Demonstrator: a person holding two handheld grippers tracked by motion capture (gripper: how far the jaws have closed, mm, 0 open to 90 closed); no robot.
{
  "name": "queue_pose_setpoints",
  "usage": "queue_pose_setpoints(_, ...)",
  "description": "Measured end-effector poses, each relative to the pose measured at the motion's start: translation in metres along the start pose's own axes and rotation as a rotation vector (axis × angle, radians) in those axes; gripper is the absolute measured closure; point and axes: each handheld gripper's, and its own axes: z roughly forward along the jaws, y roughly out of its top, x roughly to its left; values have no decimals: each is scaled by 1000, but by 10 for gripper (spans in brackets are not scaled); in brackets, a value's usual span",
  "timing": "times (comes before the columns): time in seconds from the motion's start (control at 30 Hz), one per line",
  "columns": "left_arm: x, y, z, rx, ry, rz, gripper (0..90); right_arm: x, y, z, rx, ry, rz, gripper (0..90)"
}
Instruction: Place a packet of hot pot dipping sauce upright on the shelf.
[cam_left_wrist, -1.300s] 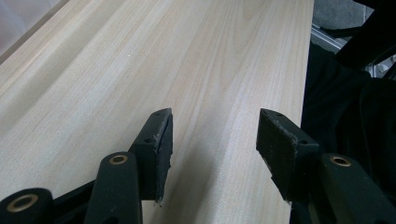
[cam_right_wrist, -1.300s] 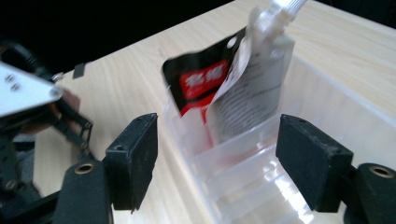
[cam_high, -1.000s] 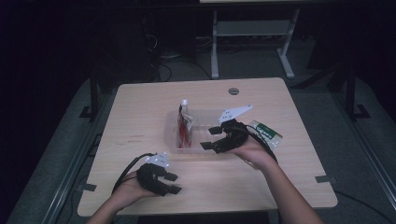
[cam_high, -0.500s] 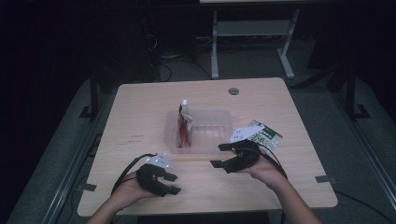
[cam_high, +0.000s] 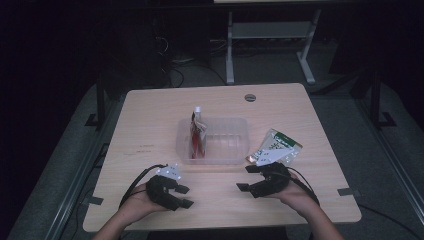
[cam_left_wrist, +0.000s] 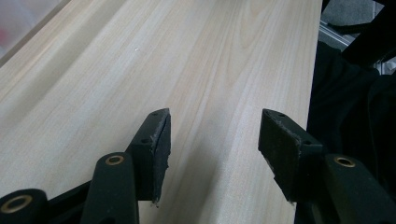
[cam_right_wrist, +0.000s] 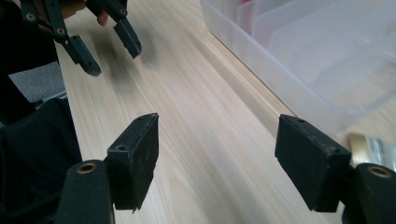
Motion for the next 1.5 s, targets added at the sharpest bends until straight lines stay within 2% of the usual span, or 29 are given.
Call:
queue_pose_setpoints(0.27,1,0,-1,0,21,18,405,-9,-27,-18,23,-63,49,300)
queue_pose_setpoints(0.37,0,-1,0,-7,35,26,383,-20,-35,-23,38,-111,67,313)
queue_pose_setpoints(0.43,-1,-1,1,9,62,49,371,-27,-38,-24,39,-131,78,328)
queue_pose_setpoints(0.53,-2,-2,3,15,75,50,355,-38,-42,-25,49,-157,91,386)
queue_pose_setpoints(0.63,-1,-2,2,9,85,42,333,-48,-42,-27,42,-185,106,470)
queue_pose_setpoints(0.7,0,-2,1,4,96,38,313,-56,-42,-29,27,-219,109,561)
queue_pose_setpoints(0.83,2,-5,-1,0,105,25,299,-77,-41,-31,1,-247,165,729)
queue_pose_setpoints(1.0,2,-8,-2,5,122,36,292,-95,-39,-32,-8,-271,221,889)
queue_pose_setpoints(1.13,3,-12,-4,2,131,26,284,-109,-35,-30,2,-292,206,896)
queue_pose_setpoints(1.33,5,-11,-5,-11,135,27,276,-130,-33,-18,24,-317,225,896)
queue_pose_setpoints(1.5,5,-12,-4,-6,132,20,274,-141,-35,-6,64,-300,246,896)
